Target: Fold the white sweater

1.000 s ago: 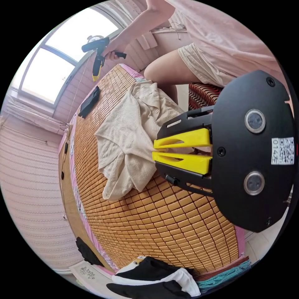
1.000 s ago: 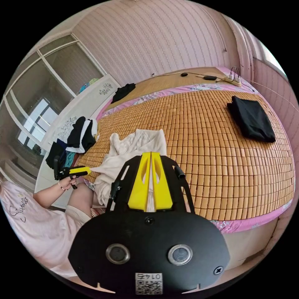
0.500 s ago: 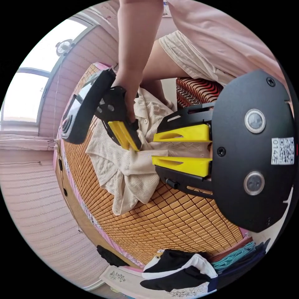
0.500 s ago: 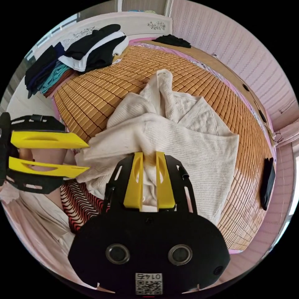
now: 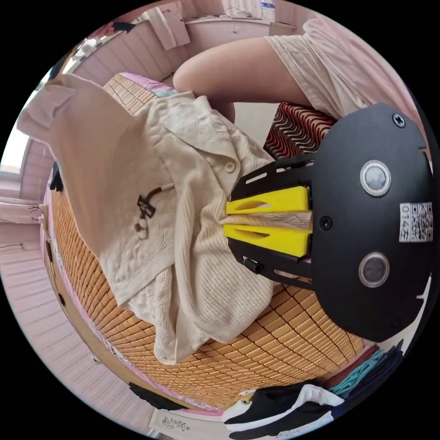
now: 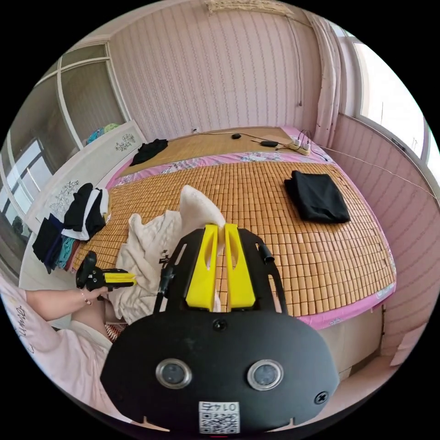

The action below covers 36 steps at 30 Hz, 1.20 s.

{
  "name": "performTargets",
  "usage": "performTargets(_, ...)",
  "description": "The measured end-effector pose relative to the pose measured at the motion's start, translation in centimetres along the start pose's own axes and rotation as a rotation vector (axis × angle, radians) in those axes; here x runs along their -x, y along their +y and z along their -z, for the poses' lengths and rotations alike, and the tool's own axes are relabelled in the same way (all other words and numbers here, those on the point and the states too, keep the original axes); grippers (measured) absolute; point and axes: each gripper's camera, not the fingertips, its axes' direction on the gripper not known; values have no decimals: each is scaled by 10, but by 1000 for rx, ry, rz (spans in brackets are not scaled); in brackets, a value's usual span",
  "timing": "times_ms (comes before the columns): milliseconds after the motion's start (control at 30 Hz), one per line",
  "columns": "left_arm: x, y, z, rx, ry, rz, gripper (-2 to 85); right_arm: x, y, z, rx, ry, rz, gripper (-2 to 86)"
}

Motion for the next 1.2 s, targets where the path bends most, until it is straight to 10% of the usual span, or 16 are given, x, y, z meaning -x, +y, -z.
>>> performTargets(433, 270, 246, 163, -275, -154, 970, 55, -30, 15, -57, 97, 446, -69, 52)
performTargets(800, 225, 24, 48, -89, -16, 352, 101, 156, -71, -264, 298, 17, 597, 137)
performTargets(1200, 230, 3, 25, -129, -126, 204, 44, 139, -141, -337, 246, -29, 564, 16)
